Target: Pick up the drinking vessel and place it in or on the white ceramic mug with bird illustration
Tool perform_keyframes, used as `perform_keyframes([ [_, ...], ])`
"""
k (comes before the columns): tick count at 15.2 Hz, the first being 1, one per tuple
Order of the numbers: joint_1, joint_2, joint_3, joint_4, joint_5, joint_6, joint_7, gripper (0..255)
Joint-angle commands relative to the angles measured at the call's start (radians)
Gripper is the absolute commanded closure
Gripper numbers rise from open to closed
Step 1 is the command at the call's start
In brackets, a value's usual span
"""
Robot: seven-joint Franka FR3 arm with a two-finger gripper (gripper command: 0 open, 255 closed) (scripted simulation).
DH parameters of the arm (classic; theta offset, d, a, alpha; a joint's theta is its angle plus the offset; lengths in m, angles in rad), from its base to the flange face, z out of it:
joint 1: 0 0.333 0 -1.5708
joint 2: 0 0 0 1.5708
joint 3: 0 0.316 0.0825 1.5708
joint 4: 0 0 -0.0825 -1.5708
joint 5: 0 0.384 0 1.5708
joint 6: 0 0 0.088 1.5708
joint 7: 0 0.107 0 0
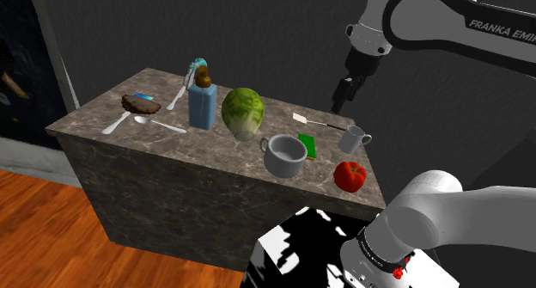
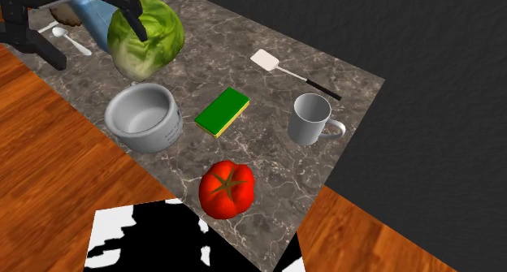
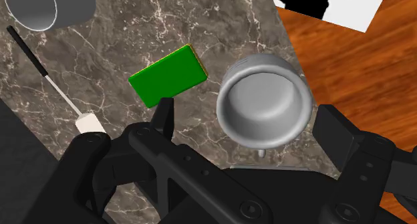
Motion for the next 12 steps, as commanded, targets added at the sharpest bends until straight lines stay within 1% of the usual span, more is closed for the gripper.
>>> perform_keyframes([
  [1,0.000,0.000,0.000,0.000,0.000,0.000,0.000,0],
  [7,-0.044,-0.017,-0.143,-0.119,-0.071,0.123,-0.129,0],
  [12,-0.086,0.018,-0.269,-0.183,-0.133,0.239,-0.238,0],
])
